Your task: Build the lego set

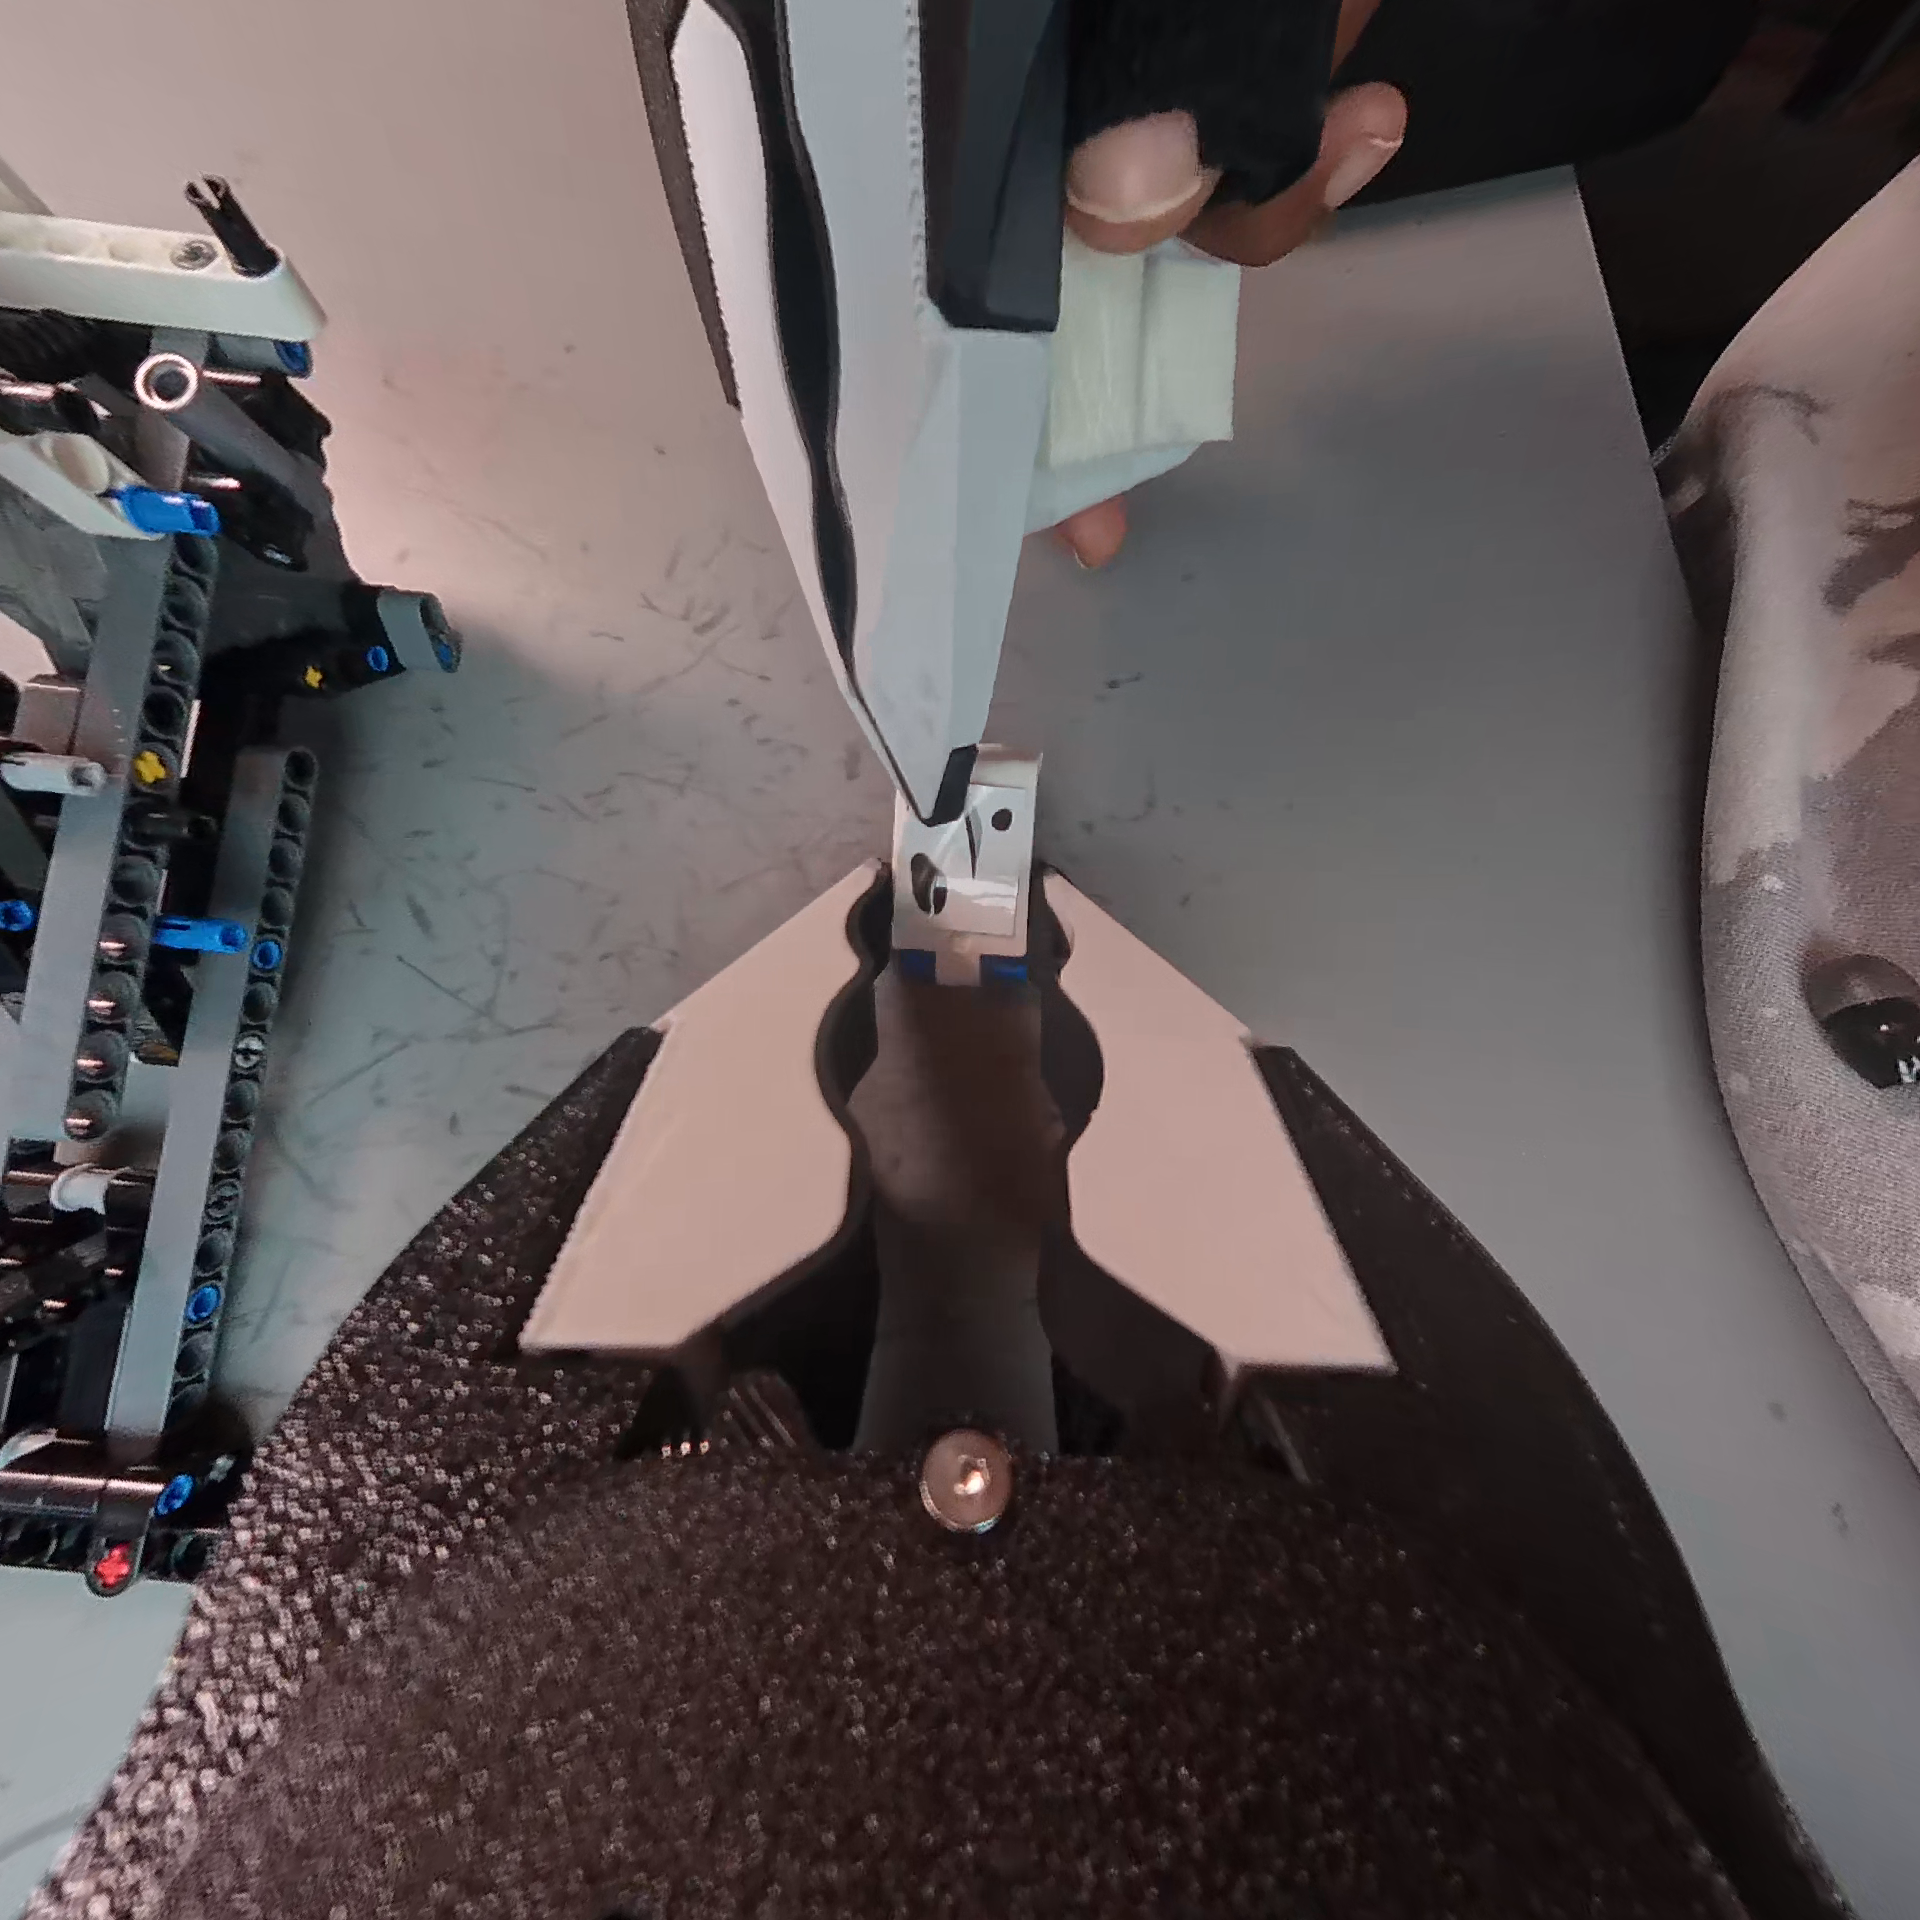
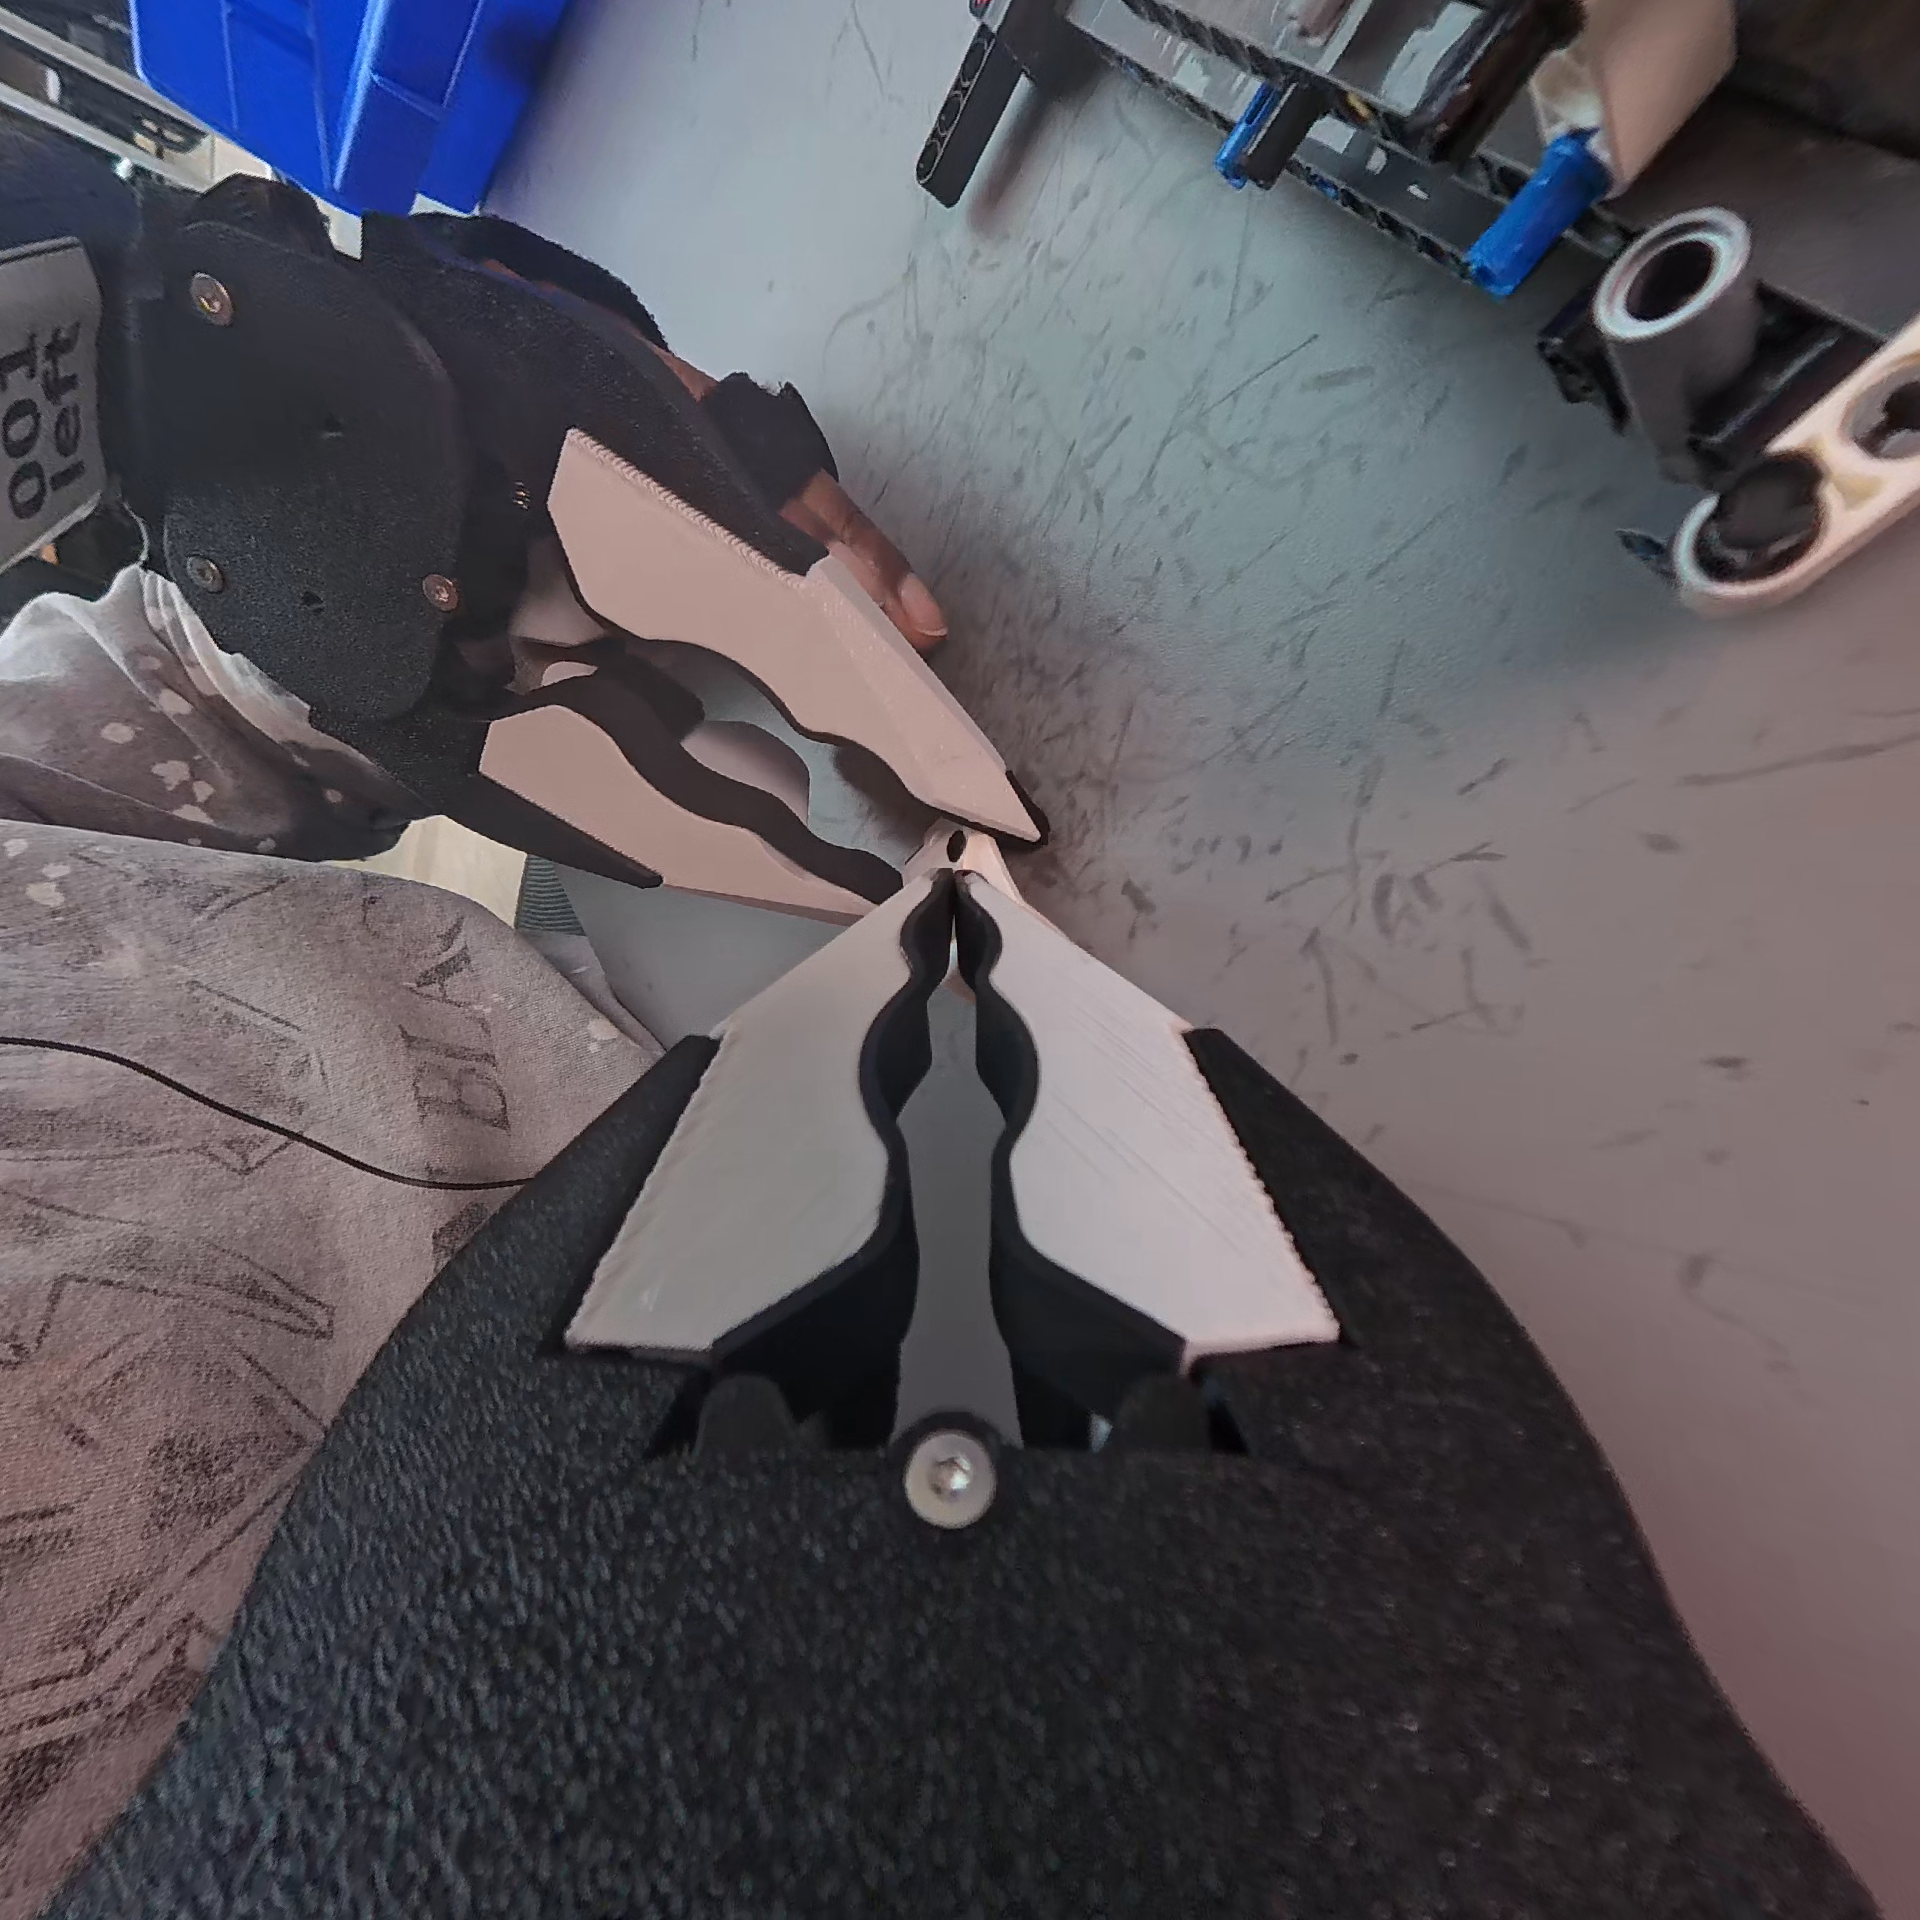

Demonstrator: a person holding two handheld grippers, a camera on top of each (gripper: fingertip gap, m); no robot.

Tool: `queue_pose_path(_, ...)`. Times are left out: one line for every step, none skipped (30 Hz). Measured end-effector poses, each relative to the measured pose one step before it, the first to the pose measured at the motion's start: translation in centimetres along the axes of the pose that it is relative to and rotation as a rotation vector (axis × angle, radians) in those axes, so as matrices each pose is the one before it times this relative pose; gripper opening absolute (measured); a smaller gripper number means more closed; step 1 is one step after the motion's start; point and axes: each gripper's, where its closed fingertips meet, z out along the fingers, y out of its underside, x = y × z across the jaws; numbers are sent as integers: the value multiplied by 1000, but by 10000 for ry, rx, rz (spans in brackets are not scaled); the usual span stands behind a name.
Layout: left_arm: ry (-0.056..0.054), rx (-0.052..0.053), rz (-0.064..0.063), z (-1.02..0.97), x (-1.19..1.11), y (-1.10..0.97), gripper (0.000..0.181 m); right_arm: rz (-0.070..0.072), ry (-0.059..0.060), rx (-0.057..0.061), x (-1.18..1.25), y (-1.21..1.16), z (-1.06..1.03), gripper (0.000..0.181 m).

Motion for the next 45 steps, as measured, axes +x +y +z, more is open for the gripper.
queue_pose_path(-1, 0, 0, -3, 2, 17, 25, -74, -12, -1, -42, 46, 24, 0)
queue_pose_path(0, 0, -2, -10, 6, 10, 25, -84, -26, 29, -64, -7, -2, 0)
queue_pose_path(-2, 0, 2, 0, -4, 0, 25, -107, -118, 61, -238, -66, -16, 0)
queue_pose_path(-3, 0, 3, 3, 7, -3, 25, -157, -118, 34, -283, -40, 10, 0)
queue_pose_path(0, -1, -1, 2, -8, -1, 25, -286, 17, 18, -147, -4, 17, 0)
queue_pose_path(1, -1, 0, -1, 1, 1, 25, -435, 107, -11, -66, 32, 50, 0)
queue_pose_path(-1, 1, 4, -3, 4, 3, 25, -486, 94, -19, -130, 28, 50, 0)
queue_pose_path(-8, -1, 9, 6, 10, -4, 25, -470, 115, -33, -93, 40, 46, 0)
queue_pose_path(-9, -1, 11, 9, -7, 6, 25, -500, 118, -37, -63, 38, 47, 0)
queue_pose_path(-6, 0, 10, 0, 7, 1, 25, -521, 126, -38, -64, 59, 37, 0)
queue_pose_path(-6, 0, 11, 0, 6, 1, 25, -492, 124, -38, -60, 41, 28, 0)
queue_pose_path(-10, 1, 25, 1, 13, -1, 25, -471, 108, -49, -70, 56, 30, 0)
queue_pose_path(-10, 1, 38, -3, 13, 3, 25, -411, 75, -64, -78, 90, 21, 0)
queue_pose_path(-15, 4, 48, 2, 13, -4, 25, -393, 59, -59, -52, 79, 0, 0)
queue_pose_path(-23, 6, 49, 10, 4, -13, 25, -371, 44, -21, -46, 12, -30, 0)
queue_pose_path(-33, 7, 72, -10, 10, -10, 25, -389, 39, -32, -43, 43, -35, 0)
queue_pose_path(-32, 10, 71, -7, 7, -2, 25, -356, 13, -11, -76, 19, -36, 0)
queue_pose_path(-23, 4, 39, -5, 8, -14, 25, -322, 7, 15, -68, 11, -31, 0)
queue_pose_path(-6, 4, 27, -2, 26, -3, 25, -284, -26, 14, -83, 43, -20, 0)
queue_pose_path(2, 2, 24, 11, 21, 1, 25, -223, -24, 45, -66, 29, -12, 0)
queue_pose_path(26, 1, 19, 7, 50, -8, 25, -173, -46, 23, -98, 47, -18, 0)
queue_pose_path(25, -3, 11, 11, 32, 5, 25, -257, -16, 19, -85, 55, -24, 0)
queue_pose_path(28, 0, 4, 6, 19, -5, 25, -251, 19, 9, -42, 48, -31, 0)
queue_pose_path(26, -1, 16, 12, 34, -11, 25, -195, -8, 16, -52, 18, -47, 0)
queue_pose_path(19, 2, 16, 8, 42, -9, 25, -108, -26, 15, -31, 3, -52, 0)
queue_pose_path(25, -1, 41, 16, 69, -2, 25, -103, -66, 55, -111, -45, -70, 0)
queue_pose_path(-7, 1, 34, 20, 24, -22, 25, -185, -40, 11, -130, 71, -39, 0)
queue_pose_path(5, 0, 16, 12, 26, -13, 25, -221, 4, 40, -87, 50, -32, 0)
queue_pose_path(21, 1, 0, 7, 33, -7, 26, -90, -17, 46, -56, 46, -47, 0)
queue_pose_path(28, -1, 7, 25, 52, -24, 26, -62, -67, 80, -81, 16, -74, 0)
queue_pose_path(31, -2, 16, 47, 71, -31, 26, -118, -65, 59, -117, 32, -88, 0)
queue_pose_path(14, 3, 28, 34, 66, -37, 26, -145, -18, 38, -102, 40, -64, 0)
queue_pose_path(12, 2, 32, 34, 59, -37, 26, -167, -14, 44, -102, 16, -58, 0)
queue_pose_path(-1, 0, 21, 23, 32, -24, 26, -140, -19, 34, -80, 59, -66, 0)
queue_pose_path(-1, 3, 4, 15, 4, -16, 25, -27, -8, 85, 4, -3, -89, 0)
queue_pose_path(-4, 2, 5, 4, 8, -20, 25, -12, -15, 130, -9, -44, -104, 0)
queue_pose_path(-22, -17, 8, -5, -14, 31, 25, -2, -75, 114, -111, -26, -96, 0)
queue_pose_path(0, -14, -49, -41, -61, 81, 25, 187, -499, 459, -740, -689, -349, 0)
queue_pose_path(19, -1, -71, -43, -25, 32, 25, 302, -227, 520, -334, -973, -490, 0)
queue_pose_path(-18, 7, 26, -11, 6, -10, 25, -122, 423, -21, 520, -180, -401, 0)
queue_pose_path(-28, 12, 46, -6, 18, -34, 25, -292, 448, -334, 536, 402, -273, 0)
queue_pose_path(20, 0, -34, 13, -7, -11, 25, 236, 159, 57, 248, -57, -242, 0)
queue_pose_path(38, -4, -90, 3, -54, -8, 25, 600, 69, 196, 277, -288, -197, 0)
queue_pose_path(-50, 6, -89, -10, -147, -5, 29, 613, 140, 9, 442, -46, -125, 0)
queue_pose_path(-32, 14, -22, -50, -56, -4, 33, 554, -89, 20, 111, -80, -79, 0)
